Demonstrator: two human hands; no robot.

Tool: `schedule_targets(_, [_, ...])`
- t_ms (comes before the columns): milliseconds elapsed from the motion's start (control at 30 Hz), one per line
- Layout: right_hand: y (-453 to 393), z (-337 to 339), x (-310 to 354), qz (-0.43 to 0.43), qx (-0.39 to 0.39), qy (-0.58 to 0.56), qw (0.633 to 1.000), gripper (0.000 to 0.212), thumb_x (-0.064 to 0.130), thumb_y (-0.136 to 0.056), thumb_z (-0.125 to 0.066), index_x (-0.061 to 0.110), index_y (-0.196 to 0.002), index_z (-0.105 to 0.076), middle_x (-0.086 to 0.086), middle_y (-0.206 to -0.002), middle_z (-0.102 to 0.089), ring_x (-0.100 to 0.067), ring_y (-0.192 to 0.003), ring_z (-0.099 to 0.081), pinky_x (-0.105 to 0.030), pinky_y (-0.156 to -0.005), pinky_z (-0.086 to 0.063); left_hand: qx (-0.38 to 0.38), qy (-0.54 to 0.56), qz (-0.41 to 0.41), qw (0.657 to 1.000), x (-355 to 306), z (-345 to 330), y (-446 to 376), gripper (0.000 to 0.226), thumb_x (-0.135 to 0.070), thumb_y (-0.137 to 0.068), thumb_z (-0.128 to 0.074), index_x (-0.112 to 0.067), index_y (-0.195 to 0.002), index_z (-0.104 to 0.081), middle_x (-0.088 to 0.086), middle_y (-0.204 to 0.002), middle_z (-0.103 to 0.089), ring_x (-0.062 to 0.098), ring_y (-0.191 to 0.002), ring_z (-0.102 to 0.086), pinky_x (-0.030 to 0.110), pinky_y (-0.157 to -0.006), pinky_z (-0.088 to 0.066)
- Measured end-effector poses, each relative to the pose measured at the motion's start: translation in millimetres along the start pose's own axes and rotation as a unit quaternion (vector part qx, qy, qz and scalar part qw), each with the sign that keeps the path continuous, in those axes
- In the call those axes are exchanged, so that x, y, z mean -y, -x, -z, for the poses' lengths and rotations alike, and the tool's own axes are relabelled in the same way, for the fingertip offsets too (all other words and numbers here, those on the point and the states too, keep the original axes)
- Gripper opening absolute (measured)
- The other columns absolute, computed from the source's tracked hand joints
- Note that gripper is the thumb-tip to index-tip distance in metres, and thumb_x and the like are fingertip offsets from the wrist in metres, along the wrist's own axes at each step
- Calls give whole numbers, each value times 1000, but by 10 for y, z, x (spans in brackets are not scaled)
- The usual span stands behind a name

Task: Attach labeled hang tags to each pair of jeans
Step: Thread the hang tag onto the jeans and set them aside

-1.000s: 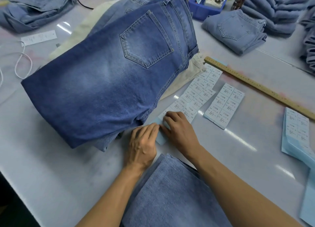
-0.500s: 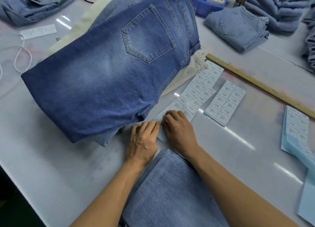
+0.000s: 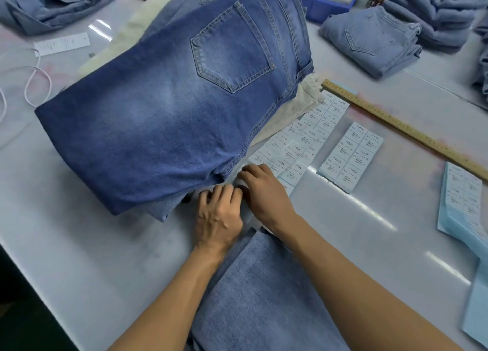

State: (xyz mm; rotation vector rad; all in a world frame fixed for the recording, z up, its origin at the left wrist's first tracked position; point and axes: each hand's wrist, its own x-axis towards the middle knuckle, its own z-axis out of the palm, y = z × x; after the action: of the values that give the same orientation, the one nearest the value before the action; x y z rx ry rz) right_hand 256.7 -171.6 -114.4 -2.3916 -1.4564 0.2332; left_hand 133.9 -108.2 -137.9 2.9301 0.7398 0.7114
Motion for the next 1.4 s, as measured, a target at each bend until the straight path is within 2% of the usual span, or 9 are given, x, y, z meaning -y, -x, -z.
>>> schedule_targets(167, [-44,-7,-19,33,19,54,998,27,22,-103,-49,11,-119,-67,-3,-130,-58,-25,-118,-46,-32,-95,-43,-30,-1,3,1000,6,-7,6,22,10,-70,-67,-4,-87,-70,10,-78,-61,32,-71,-57,42,-65,-42])
schedule_targets(400, [-98,110,10,50,46,96,993,20,16,-102,-48,11,-102,-66,-2,-109,-58,-24,-105,-47,-39,-75,-52,-37,5,-5,999,4,-14,12,19,13,-67,-64,-4,-72,-69,9,-72,-63,31,-65,-57,40,-61,-38])
schedule_targets(567, [-150,127,100,32,12,93,995,9,1,-93,-55,4,-94,-63,-11,-95,-60,-31,-89,-55,-39,-57,-43,-48,9,-20,999,2,4,9,19,8,-71,-49,-4,-64,-62,11,-71,-60,32,-62,-54,39,-58,-38])
schedule_targets(667, [-227,164,93,-35,-14,18,999,8,-1,-86,-58,3,-92,-62,-15,-93,-62,-34,-83,-57,-39,-61,-38,-33,-3,-22,999,-8,36,2,19,6,-71,-49,-8,-64,-59,9,-69,-55,31,-62,-53,39,-58,-39])
schedule_targets(800, [-253,301,-47,-75,26,-89,993,16,1,-86,-58,2,-97,-70,-12,-99,-68,-33,-90,-62,-42,-78,-49,-24,-3,-15,1000,0,22,0,19,2,-72,-45,-10,-67,-60,9,-71,-57,31,-64,-54,40,-59,-40])
schedule_targets(1000, [-130,225,49,18,45,110,993,23,28,-98,-57,6,-102,-62,-8,-104,-57,-28,-96,-54,-44,-67,-54,-35,3,-14,999,8,-13,16,23,4,-78,-46,-6,-67,-64,10,-83,-68,31,-69,-59,40,-61,-40])
schedule_targets(1167, [-172,199,110,11,38,127,991,11,13,-96,-54,5,-100,-61,-11,-100,-56,-30,-93,-53,-41,-63,-52,-34,-4,-17,999,16,-16,17,21,6,-78,-51,-6,-69,-65,10,-82,-67,31,-69,-59,40,-61,-40])
schedule_targets(1300, [-200,204,59,-22,28,125,992,15,-4,-90,-52,3,-101,-58,-14,-101,-57,-32,-92,-55,-37,-60,-37,-16,-3,-11,1000,7,8,14,22,7,-73,-47,-8,-67,-61,9,-77,-61,30,-68,-56,39,-61,-39])
schedule_targets(1400, [-211,249,-87,-38,31,46,998,15,0,-89,-53,3,-99,-63,-12,-101,-60,-32,-93,-57,-39,-69,-44,-5,-8,-13,1000,0,11,9,21,5,-74,-47,-9,-68,-61,8,-76,-58,30,-67,-55,39,-60,-39])
